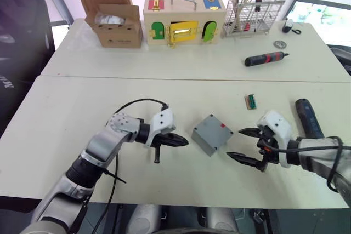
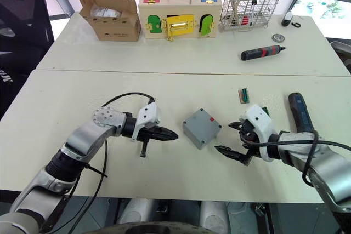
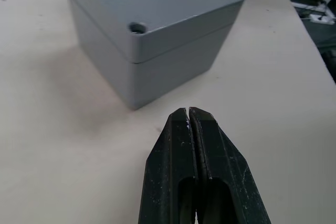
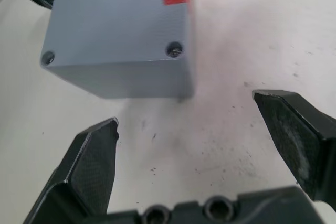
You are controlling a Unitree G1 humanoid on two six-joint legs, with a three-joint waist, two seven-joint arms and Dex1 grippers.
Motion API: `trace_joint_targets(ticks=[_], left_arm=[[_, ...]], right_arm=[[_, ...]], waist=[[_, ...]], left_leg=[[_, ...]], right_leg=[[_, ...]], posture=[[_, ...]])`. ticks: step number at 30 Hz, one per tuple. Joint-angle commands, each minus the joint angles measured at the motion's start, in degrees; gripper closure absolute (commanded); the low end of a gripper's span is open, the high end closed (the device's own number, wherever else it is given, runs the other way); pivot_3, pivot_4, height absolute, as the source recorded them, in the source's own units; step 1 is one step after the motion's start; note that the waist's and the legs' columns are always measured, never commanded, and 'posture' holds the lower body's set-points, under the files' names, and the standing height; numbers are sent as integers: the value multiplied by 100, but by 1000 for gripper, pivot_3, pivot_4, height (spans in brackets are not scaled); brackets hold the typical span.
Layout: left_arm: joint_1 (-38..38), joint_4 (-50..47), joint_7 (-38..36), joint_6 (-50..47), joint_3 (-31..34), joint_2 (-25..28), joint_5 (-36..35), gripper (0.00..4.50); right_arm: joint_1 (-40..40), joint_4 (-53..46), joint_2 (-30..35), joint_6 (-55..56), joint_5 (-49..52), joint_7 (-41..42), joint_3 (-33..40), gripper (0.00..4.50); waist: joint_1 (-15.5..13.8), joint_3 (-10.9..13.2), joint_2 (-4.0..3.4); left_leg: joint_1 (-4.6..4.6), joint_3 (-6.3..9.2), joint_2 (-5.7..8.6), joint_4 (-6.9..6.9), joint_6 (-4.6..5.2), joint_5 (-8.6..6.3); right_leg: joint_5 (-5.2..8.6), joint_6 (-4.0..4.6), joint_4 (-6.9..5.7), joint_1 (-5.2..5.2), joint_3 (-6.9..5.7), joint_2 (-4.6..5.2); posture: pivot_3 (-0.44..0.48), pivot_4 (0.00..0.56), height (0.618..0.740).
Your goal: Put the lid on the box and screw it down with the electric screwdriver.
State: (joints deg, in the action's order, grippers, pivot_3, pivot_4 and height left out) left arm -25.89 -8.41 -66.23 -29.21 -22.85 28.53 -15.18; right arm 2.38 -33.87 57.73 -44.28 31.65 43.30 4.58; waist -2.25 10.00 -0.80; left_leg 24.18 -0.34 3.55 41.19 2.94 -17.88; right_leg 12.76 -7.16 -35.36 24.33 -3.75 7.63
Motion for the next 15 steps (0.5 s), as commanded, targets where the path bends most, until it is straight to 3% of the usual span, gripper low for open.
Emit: trace_joint_targets(ticks=[1,15], left_arm=[[-25,-130,135,140,-215,-154,153,4500],[-402,948,513,1266,-290,-641,865,4500]], right_arm=[[-218,18,25,603,-374,357,-314,7],[105,-604,-211,476,-351,407,-597,7]], waist=[[-8,0,0],[-9,-1,1]], left_leg=[[0,0,0,0,0,0],[0,0,1,4,-1,1]], right_leg=[[0,0,0,-1,0,-1],[0,0,-1,-1,-1,4]], posture=[[0,150,694],[0,150,694]])
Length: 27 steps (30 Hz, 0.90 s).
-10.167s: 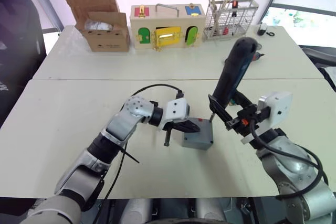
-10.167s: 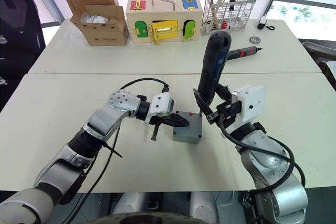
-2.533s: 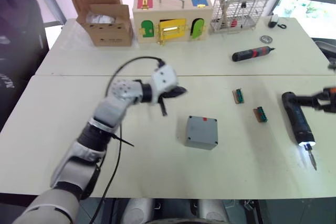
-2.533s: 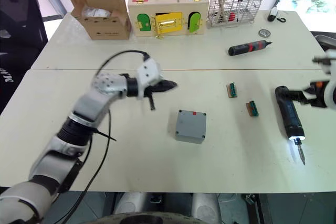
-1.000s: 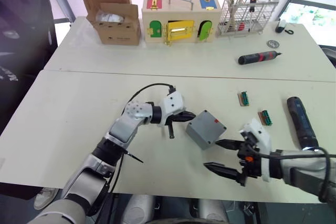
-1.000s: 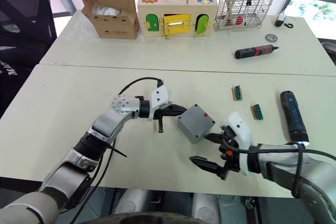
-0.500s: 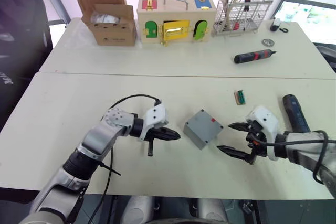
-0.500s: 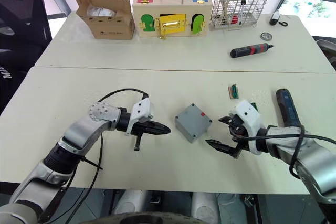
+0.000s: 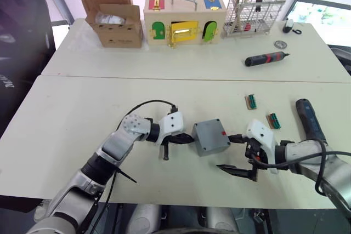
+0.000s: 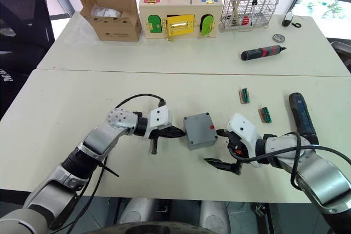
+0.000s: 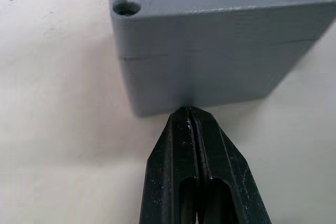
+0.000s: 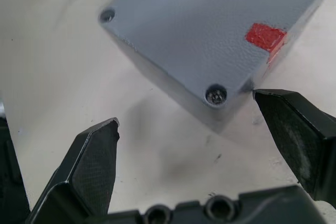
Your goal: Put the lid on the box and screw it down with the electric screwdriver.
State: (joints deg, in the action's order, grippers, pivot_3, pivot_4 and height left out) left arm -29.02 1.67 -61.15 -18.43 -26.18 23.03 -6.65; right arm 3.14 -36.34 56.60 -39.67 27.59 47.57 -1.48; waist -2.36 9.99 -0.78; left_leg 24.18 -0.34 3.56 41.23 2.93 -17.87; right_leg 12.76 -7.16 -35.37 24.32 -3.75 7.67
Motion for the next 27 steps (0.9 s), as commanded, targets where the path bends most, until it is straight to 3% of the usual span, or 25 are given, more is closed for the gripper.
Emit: trace_joint_targets(ticks=[1,7,13,17,19,22,27], left_arm=[[-91,-36,-10,218,46,-95,13,4500],[-97,-22,-59,279,48,-121,17,4500],[-78,-119,-366,284,41,268,137,4500],[-93,-166,-688,259,359,989,102,4500],[-233,-155,-577,28,731,1026,-171,4500],[-473,-211,-113,-503,1401,504,-856,4500],[-673,-265,873,-997,1938,-457,-1255,4500]], right_arm=[[36,-363,-109,1,48,-28,9,7],[183,-459,-128,-112,36,-133,118,7],[462,-437,41,-277,29,-203,664,7],[716,-474,-42,-794,427,-284,1964,7],[568,-86,-225,-892,634,-373,2621,7],[6,507,-750,-799,888,-747,3019,7],[-951,1261,-1785,-52,190,-1851,2553,7]], waist=[[3,0,0],[2,0,0],[7,0,0],[15,-1,-1],[12,-1,-1],[-23,0,0],[8,-2,3]], left_leg=[[0,0,0,0,0,0],[0,0,0,0,0,0],[0,0,1,0,0,0],[-1,0,-2,-1,-1,0],[-3,0,-4,-2,-2,1],[-3,0,-3,3,-3,2],[-2,7,8,7,-4,2]], right_leg=[[0,0,0,0,0,0],[0,0,0,0,1,0],[0,0,0,0,0,0],[0,0,-4,2,0,-1],[0,0,-5,2,1,-2],[-1,0,-6,-2,1,-1],[-1,-1,-10,-6,0,-5]], posture=[[0,150,694],[0,150,694],[0,150,694],[0,150,694],[0,150,694],[0,150,694],[0,150,694]])
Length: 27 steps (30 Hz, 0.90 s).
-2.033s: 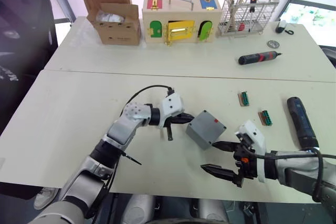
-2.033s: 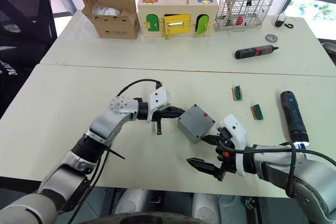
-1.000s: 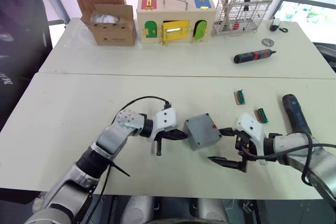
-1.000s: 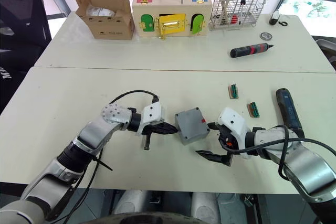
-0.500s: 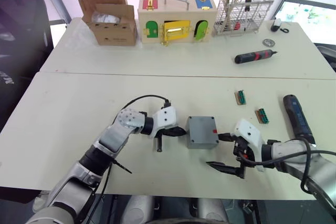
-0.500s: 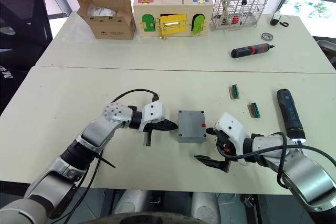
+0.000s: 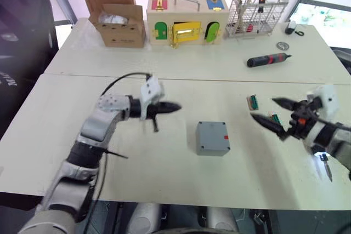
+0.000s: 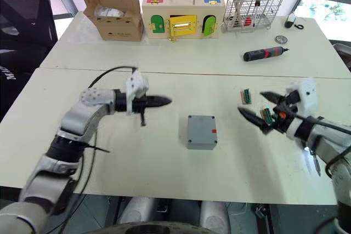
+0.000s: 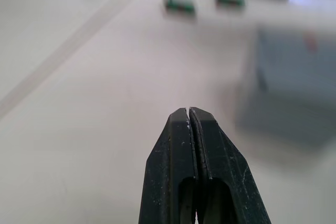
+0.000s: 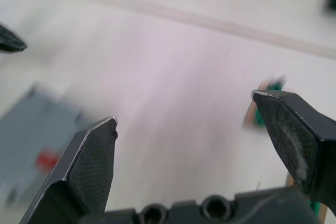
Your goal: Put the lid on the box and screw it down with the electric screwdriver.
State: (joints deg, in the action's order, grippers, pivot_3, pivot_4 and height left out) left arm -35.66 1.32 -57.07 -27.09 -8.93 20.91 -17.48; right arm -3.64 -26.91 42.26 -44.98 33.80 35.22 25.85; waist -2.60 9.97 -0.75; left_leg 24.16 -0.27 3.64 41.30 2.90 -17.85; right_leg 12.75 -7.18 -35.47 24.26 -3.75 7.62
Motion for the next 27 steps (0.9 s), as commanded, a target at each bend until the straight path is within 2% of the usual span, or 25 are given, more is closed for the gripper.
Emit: trace_joint_targets(ticks=[1,4,11,14,19,27], left_arm=[[1,-357,652,-233,234,-389,-216,4500],[165,-988,887,-673,144,-592,-449,4500],[582,-1941,813,-1102,-375,-235,-521,4500],[623,-1982,859,-1114,-431,-178,-532,4500],[605,-1911,876,-1052,-467,-134,-487,4500],[627,-1790,927,-886,-581,-114,-384,4500]], right_arm=[[-390,481,-551,687,-676,-874,-318,7],[-568,836,-1095,1119,-1103,-1436,-560,7],[-787,1621,-1666,1910,-1650,-1806,-979,7],[-1036,2242,-1791,2361,-1872,-1872,-1119,734],[-1376,3045,-1827,2836,-2100,-1826,-1266,2515],[-1736,3895,-1834,3295,-2347,-1829,-1379,2515]], waist=[[45,0,0],[64,0,-1],[45,-1,-4],[57,-1,-4],[60,-1,-5],[66,-1,-5]], left_leg=[[-1,-1,1,-3,-1,1],[-1,-5,2,-8,-12,9],[-9,-7,0,-9,-31,22],[-15,-7,0,-9,-30,24],[-17,-7,-2,-14,-31,25],[-17,-8,-5,-17,-32,25]], right_leg=[[0,0,-4,4,0,-1],[1,-1,-56,23,-2,-2],[3,-1,-61,25,2,-9],[4,1,-62,23,8,-13],[5,2,-64,25,16,-21],[5,2,-64,25,17,-24]], posture=[[0,150,694],[0,150,694],[0,150,694],[0,150,694],[0,150,694],[0,150,694]])
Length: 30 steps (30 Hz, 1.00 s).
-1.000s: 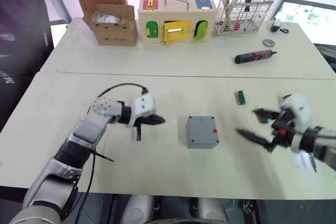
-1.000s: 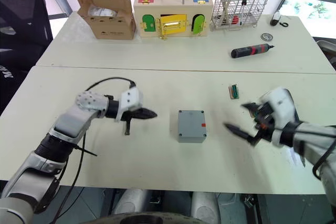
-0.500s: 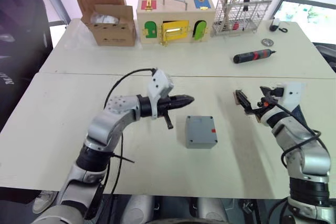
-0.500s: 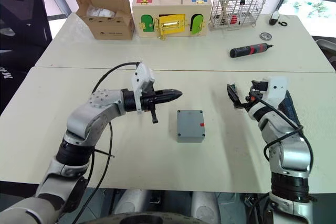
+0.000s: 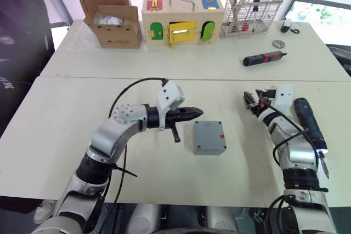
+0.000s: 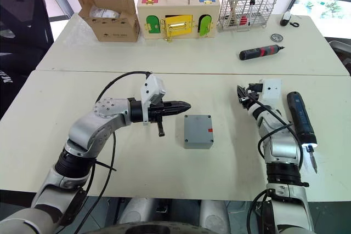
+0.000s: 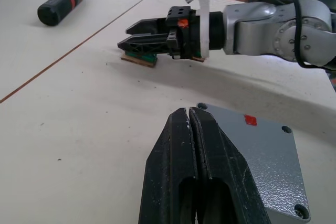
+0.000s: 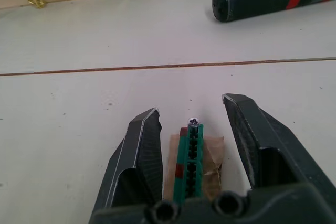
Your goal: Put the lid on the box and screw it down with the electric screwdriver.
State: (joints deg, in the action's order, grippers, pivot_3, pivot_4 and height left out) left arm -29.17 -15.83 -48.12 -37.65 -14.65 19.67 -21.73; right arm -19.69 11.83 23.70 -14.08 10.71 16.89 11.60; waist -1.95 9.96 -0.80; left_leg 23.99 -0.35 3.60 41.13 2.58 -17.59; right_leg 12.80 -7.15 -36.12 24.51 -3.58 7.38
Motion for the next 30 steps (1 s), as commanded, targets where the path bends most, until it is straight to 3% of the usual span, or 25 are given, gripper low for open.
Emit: trace_joint_targets(ticks=[1,8,12,13,21,30], left_arm=[[-19,-65,34,190,-16,19,49,4500],[-2,-7,29,303,-93,71,125,4500],[8,32,8,375,-153,73,182,4500],[5,41,8,388,-160,71,190,4500],[-5,91,5,450,-198,73,226,4500],[-23,143,-36,487,-174,82,248,4500]], right_arm=[[-140,50,17,222,-48,2,40,2515],[-137,75,-27,301,-56,-45,65,2515],[-109,17,-51,296,-32,-60,65,4370],[-91,-6,-59,275,-33,-64,53,4447],[21,-240,-112,114,70,-77,103,4447],[148,-1188,-103,-428,410,-216,394,4447]], waist=[[2,0,0],[15,0,0],[25,0,0],[26,0,0],[62,0,0],[124,0,-1]], left_leg=[[0,0,0,0,0,0],[0,0,-1,-1,0,0],[0,0,-1,-1,0,0],[0,0,-1,-1,0,0],[0,0,-2,-4,0,0],[0,0,-3,-9,0,0]], right_leg=[[0,0,0,0,0,0],[0,0,0,0,1,-1],[0,0,0,0,2,-1],[0,0,0,0,2,-1],[0,0,0,0,2,-2],[0,0,-1,1,4,-3]], posture=[[0,150,694],[0,150,694],[0,150,694],[0,150,694],[0,150,694],[0,150,694]])
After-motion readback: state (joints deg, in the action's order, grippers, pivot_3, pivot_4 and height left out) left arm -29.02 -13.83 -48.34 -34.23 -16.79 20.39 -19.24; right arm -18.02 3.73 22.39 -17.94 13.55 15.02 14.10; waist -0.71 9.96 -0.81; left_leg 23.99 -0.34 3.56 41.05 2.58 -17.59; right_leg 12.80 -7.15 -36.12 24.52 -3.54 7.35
